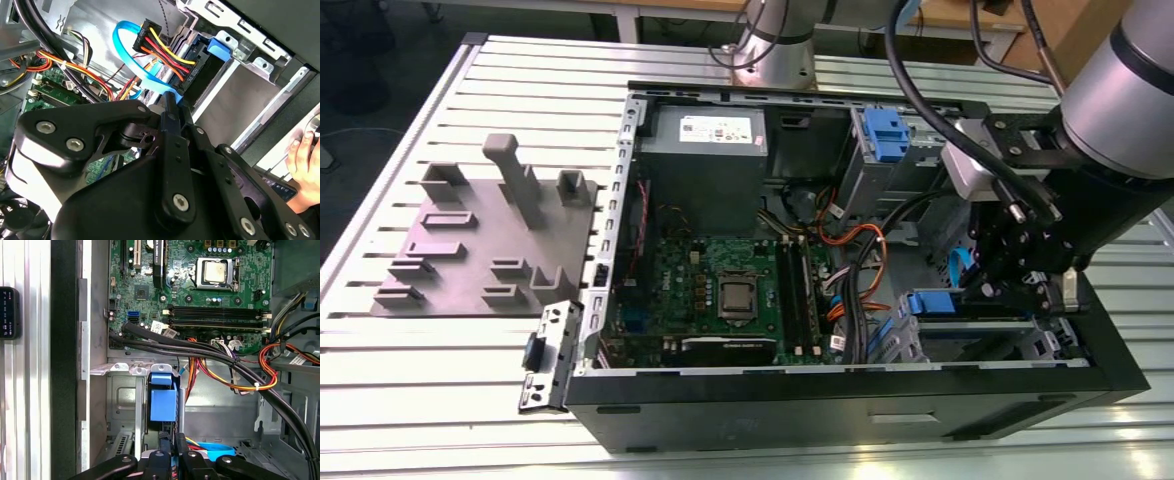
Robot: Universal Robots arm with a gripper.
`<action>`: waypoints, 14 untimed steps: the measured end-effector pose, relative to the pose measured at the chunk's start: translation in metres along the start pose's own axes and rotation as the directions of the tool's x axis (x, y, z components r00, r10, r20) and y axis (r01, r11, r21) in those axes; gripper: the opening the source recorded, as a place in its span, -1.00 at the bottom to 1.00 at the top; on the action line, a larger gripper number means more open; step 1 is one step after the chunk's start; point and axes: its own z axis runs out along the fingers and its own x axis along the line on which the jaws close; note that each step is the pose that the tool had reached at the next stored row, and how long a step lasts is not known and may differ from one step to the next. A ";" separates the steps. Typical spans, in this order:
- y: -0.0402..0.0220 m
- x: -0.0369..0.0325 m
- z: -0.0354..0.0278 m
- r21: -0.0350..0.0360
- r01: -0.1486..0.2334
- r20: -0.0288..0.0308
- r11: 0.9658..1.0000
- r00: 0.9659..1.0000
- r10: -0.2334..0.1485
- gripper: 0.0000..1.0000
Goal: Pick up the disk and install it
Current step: 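Insert the second disk wire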
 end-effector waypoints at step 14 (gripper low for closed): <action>0.0002 0.0004 0.0039 0.000 0.000 0.000 1.000 1.000 0.000 -0.68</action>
